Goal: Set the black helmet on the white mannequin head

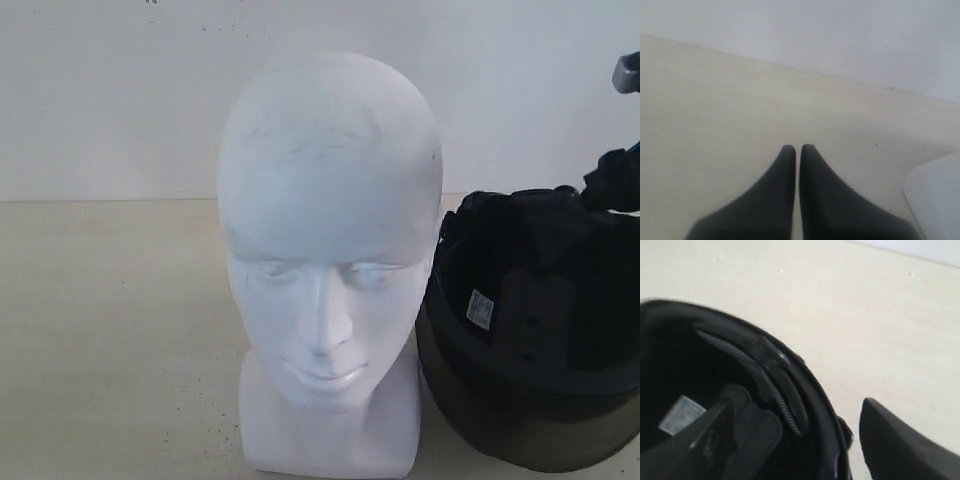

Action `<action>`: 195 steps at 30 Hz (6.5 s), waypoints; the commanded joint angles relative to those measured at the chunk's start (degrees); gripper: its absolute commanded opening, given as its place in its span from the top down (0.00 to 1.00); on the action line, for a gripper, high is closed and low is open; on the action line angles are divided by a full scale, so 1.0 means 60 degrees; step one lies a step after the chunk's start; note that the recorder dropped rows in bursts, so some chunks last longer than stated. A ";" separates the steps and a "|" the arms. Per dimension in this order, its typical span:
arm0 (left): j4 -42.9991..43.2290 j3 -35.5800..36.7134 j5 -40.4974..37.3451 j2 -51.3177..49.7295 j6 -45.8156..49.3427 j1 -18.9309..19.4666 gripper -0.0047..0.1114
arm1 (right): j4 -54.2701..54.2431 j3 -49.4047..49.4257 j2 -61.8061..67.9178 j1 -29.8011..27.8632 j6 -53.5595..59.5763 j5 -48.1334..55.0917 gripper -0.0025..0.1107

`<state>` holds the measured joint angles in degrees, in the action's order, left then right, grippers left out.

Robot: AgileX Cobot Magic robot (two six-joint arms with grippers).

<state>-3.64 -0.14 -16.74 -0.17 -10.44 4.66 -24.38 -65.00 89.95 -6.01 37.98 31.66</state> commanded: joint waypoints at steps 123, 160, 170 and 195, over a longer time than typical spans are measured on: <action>-0.0065 0.0023 0.0004 0.0029 0.0002 -0.0061 0.92 | 0.2445 0.2393 -0.2983 0.4654 -0.4195 0.2016 0.92; -0.0065 0.0023 0.0004 0.0029 0.0002 -0.0061 0.92 | 0.4211 0.2393 -0.2321 0.4722 -0.4417 0.5349 0.74; -0.0065 0.0023 0.0004 0.0029 0.0002 -0.0061 0.92 | 0.8253 0.2393 -0.2321 0.4722 -0.7759 0.5607 0.74; -0.0065 0.0023 0.0004 0.0029 0.0002 -0.0061 0.92 | 0.1693 0.2617 -0.1983 0.5081 -0.5258 0.1363 0.35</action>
<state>-3.64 -0.14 -16.74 -0.17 -10.44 4.66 -13.93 -50.54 76.89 23.38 5.87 43.56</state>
